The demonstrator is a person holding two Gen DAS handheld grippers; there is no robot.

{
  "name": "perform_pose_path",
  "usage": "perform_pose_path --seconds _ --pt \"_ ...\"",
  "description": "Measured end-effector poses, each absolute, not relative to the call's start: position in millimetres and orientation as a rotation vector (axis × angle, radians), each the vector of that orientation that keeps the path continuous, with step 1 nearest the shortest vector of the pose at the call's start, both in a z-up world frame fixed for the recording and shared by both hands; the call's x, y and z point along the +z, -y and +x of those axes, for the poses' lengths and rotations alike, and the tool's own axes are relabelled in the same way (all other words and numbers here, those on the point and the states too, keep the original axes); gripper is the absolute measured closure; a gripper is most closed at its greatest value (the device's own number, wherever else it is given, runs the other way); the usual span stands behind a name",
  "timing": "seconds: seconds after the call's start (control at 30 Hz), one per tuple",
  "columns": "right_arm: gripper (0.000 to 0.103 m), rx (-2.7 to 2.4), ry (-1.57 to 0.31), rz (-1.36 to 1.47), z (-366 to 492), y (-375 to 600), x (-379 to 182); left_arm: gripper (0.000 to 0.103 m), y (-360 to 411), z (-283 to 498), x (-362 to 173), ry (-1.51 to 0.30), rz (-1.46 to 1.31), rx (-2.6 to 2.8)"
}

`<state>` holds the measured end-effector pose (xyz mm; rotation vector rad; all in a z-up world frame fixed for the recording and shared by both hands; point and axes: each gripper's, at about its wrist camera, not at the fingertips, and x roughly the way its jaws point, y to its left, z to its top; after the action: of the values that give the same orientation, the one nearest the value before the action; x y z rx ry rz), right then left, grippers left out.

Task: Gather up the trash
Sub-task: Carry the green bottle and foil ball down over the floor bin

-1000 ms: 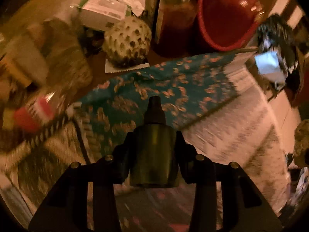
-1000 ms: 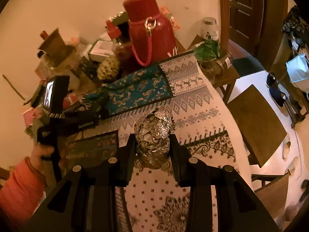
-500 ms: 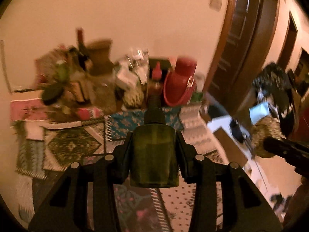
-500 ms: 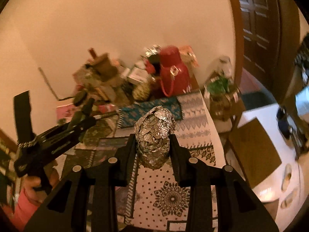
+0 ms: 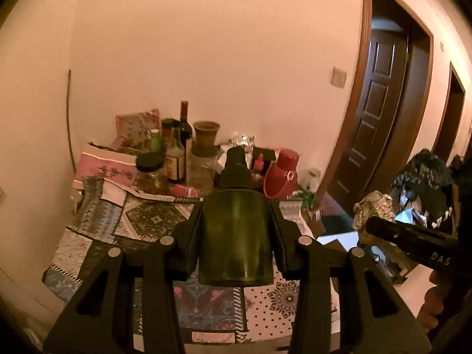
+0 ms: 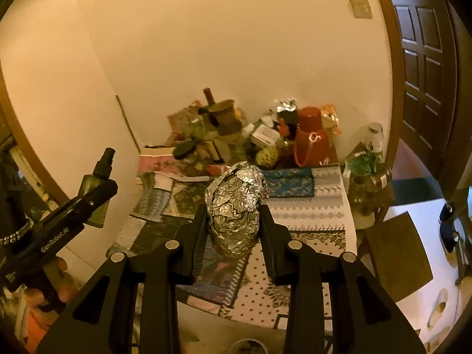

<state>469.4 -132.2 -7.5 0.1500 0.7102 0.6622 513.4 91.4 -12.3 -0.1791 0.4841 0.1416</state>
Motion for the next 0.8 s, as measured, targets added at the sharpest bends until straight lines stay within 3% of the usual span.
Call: perform_pose_path --seconds 0.8 --pt "0.072 0.569 -0.661 0.187 222.2 68.2 -0.1 0.062 -146.5 236.8 -11.3 -0.460 -0.151 -0.014"
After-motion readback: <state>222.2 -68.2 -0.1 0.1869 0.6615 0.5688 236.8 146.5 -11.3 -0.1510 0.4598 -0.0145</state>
